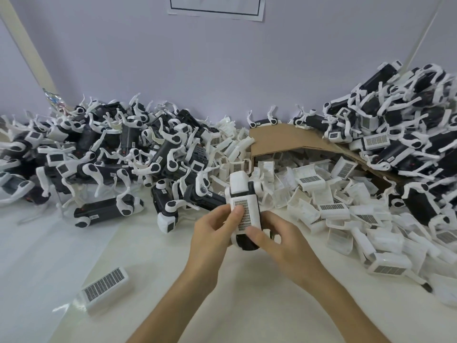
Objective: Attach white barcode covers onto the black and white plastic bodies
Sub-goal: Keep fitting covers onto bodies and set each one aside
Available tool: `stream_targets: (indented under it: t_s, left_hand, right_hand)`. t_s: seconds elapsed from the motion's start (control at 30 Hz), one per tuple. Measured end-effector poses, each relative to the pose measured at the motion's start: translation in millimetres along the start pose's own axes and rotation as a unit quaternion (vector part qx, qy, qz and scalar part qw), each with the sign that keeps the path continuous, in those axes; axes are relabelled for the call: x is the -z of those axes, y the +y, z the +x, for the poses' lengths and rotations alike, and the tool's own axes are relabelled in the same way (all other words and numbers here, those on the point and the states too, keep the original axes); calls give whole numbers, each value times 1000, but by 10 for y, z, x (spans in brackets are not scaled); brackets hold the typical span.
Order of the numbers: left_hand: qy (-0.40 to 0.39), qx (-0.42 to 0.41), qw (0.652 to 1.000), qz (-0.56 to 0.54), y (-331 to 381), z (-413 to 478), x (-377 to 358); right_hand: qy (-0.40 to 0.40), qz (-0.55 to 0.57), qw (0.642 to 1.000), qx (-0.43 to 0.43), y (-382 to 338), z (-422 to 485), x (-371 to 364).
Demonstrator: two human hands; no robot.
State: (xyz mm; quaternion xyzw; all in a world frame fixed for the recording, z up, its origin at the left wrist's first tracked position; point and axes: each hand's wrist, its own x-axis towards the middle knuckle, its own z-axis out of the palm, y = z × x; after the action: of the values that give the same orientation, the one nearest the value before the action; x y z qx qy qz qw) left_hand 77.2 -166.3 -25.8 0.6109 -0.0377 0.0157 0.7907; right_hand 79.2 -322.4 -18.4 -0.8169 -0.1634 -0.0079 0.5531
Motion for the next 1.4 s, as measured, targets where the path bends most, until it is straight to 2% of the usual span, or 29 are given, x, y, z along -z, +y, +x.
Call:
stream_targets:
  t_s: [0.17, 0.3, 0.5, 0.7, 0.8, 0.93, 1.0, 1.13, 1.23, 1.3, 1.4]
  left_hand:
    - [-99, -18, 995, -8, 31, -1, 14]
    - [-97, -73, 992, 27, 40, -35, -14]
    - [-100, -39, 994, -15, 26, -45, -16]
    - [-91, -39, 995, -1, 31, -39, 14]
    - [-83, -25, 996, 13, 39, -21, 6]
    - [-120, 35, 992, 16, -34, -13, -12]
    - [-138, 50, 989, -18, -52, -14, -19]
    - [-143, 13, 985, -91, -27, -4, -10]
    - [-107, -19, 991, -75, -22, 19, 16]
    - [-95, -44, 994, -38, -21, 31, 27]
    - [-130, -79, 988, 3, -8, 11, 13]
  right_hand:
    - [45, 2, 997, 56, -4, -28, -25]
    - [57, 28, 994, 85, -9, -53, -38]
    - [89, 23, 990, 107, -34, -66, -79]
    - [74, 53, 991, 94, -25, -65, -93]
    - [47, 118, 990, 60, -5, -33, -70]
    - [-11, 213, 976, 54, 15, -25, -9]
    - [-25, 215, 975, 54, 4, -25, 5]
    - [113, 103, 986, 60, -1, 32, 6]
    - [172, 68, 978, 92, -18, 31, 59]
    - [129, 80, 983, 98, -28, 16, 128]
    - [24, 59, 995, 83, -49, 18, 161]
